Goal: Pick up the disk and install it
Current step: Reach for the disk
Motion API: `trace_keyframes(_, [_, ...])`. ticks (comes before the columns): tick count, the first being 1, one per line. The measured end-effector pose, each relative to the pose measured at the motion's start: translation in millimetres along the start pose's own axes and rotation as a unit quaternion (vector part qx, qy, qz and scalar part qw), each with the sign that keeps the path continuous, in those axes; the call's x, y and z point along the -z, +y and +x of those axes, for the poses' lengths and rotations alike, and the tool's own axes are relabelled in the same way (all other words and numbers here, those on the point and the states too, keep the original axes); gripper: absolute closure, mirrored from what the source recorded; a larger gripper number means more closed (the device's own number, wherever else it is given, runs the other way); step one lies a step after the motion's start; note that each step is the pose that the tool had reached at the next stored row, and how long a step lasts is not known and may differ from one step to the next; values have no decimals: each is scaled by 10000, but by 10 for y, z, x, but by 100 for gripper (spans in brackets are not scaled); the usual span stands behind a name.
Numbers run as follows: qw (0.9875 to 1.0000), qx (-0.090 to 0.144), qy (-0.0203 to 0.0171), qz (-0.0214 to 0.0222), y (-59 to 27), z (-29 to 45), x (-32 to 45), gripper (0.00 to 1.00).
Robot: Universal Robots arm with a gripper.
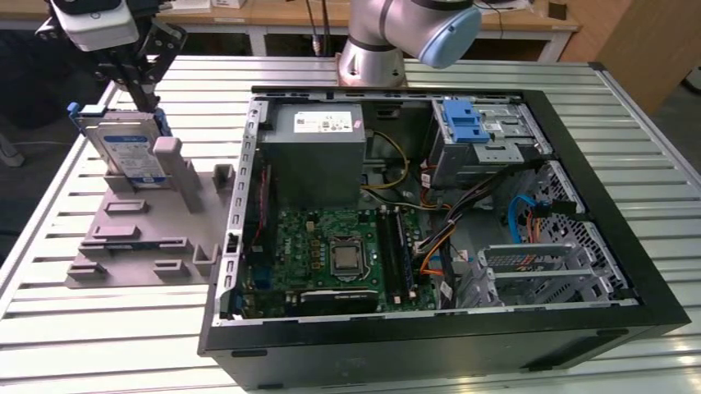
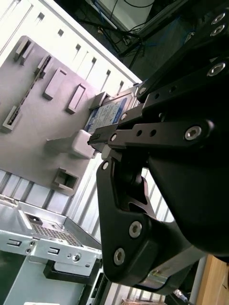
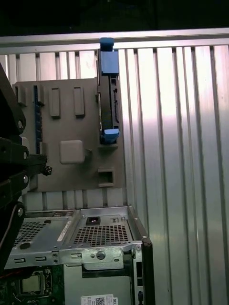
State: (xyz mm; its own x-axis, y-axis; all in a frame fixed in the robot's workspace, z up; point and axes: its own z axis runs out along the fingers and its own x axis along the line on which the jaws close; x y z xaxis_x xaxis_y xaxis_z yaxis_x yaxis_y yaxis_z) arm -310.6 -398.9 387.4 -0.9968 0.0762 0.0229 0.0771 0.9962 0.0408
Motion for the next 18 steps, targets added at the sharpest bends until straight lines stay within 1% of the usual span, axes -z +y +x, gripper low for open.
trace_keyframes(5, [10000,-1,19,1,-5,96,-4,89])
trace_keyframes(10, [10000,-1,33,2,59,163,-11,89])
trace_keyframes(18, [10000,-2,38,2,106,208,-19,89])
